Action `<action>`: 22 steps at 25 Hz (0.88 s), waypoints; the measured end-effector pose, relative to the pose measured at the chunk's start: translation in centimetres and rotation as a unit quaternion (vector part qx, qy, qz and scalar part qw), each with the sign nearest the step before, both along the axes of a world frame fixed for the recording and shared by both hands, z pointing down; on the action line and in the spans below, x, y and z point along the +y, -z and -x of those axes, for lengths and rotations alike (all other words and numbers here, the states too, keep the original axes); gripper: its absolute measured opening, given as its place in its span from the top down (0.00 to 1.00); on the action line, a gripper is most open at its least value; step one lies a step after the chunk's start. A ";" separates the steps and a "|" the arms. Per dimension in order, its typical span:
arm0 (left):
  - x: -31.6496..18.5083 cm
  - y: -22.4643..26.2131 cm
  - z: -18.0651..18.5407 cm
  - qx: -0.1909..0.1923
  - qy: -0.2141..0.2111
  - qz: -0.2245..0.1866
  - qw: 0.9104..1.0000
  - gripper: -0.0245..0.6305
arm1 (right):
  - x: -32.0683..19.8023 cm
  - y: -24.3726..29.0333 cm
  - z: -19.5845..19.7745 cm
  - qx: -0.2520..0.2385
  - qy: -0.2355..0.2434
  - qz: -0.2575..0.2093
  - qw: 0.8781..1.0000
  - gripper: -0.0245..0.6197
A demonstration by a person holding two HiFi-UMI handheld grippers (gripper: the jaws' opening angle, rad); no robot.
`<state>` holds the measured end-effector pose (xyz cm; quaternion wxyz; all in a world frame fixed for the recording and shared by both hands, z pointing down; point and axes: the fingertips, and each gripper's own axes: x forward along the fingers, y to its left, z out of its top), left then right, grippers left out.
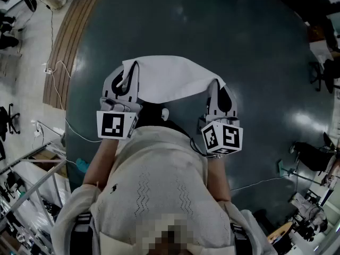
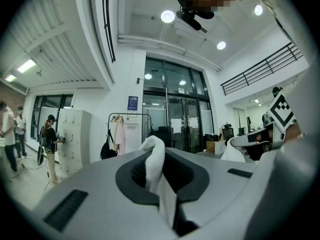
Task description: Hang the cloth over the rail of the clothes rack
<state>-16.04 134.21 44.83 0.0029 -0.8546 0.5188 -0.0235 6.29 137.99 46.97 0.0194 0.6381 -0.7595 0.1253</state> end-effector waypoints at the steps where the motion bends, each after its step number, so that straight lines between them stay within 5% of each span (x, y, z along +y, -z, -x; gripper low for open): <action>1: -0.6 0.0 -0.1 -0.002 -0.001 0.000 1.000 0.93 | -0.6 -0.1 -0.1 -0.002 -0.001 0.001 1.000 0.92; 9: -7.1 0.5 -1.2 -0.002 -0.007 -0.012 1.000 0.93 | -6.0 -0.1 -1.4 0.004 -0.006 0.004 1.000 0.92; 14: -13.0 2.0 -1.5 0.031 -0.006 -0.028 0.999 0.93 | -11.7 0.7 -1.1 0.010 -0.008 0.001 1.000 0.92; 22: -25.6 0.7 3.4 0.024 -0.009 -0.004 1.000 0.93 | -24.5 0.1 3.3 0.000 -0.016 0.013 1.000 0.92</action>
